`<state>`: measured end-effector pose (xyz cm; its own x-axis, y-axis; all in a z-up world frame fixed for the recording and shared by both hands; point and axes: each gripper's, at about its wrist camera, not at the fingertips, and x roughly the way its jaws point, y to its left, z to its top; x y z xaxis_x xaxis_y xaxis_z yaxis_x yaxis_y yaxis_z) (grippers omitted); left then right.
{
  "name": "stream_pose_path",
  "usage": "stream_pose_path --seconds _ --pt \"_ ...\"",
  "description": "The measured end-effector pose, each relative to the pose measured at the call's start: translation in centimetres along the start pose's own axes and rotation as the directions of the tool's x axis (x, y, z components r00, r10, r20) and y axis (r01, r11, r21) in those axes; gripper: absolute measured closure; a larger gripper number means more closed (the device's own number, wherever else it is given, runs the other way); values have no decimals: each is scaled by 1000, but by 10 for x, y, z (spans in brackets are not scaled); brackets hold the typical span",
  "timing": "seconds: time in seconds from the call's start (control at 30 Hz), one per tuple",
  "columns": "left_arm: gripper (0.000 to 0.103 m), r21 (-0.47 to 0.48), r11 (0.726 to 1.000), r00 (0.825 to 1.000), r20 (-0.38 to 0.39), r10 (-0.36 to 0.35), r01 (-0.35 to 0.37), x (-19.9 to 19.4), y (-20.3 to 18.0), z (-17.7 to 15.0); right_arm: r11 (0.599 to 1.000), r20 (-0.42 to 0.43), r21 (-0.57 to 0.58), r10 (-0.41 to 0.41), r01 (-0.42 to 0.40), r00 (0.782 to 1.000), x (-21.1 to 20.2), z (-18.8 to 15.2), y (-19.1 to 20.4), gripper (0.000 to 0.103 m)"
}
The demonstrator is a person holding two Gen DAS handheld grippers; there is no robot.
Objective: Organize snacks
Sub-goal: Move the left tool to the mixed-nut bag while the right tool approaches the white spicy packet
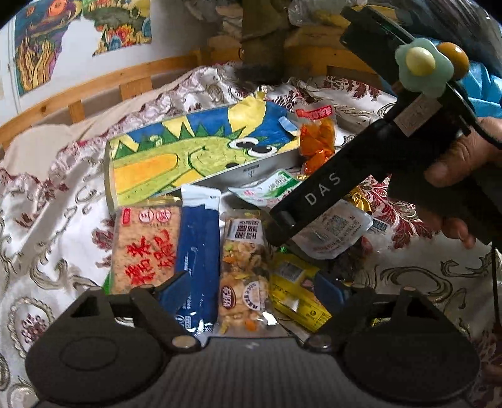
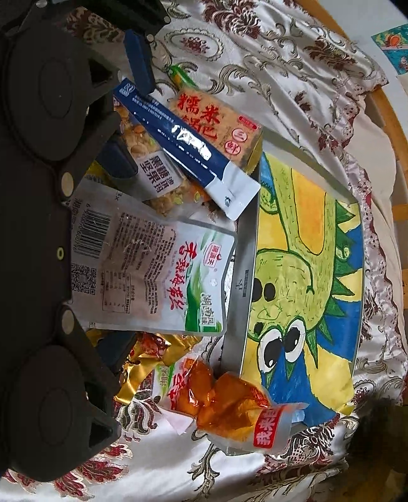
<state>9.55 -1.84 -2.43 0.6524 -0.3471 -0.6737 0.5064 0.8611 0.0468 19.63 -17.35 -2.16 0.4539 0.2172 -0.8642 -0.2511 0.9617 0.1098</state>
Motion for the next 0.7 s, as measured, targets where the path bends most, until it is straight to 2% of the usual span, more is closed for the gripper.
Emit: stream_pose_path --seconds 0.2,0.37,0.57,0.7 --pt "28 -58 998 999 -33 -6 4 10 8 0 999 24 -42 -27 28 999 -2 -3 1 9" --pt "43 -74 997 999 -38 -8 5 13 8 3 1000 52 -21 -17 18 998 -7 -8 -7 12" --pt "43 -73 997 998 -66 15 -20 27 7 13 1000 27 -7 0 0 1000 1 -3 -8 2" --pt "44 -71 997 997 -75 20 -25 28 6 14 1000 29 -7 -17 17 999 2 0 -8 5"
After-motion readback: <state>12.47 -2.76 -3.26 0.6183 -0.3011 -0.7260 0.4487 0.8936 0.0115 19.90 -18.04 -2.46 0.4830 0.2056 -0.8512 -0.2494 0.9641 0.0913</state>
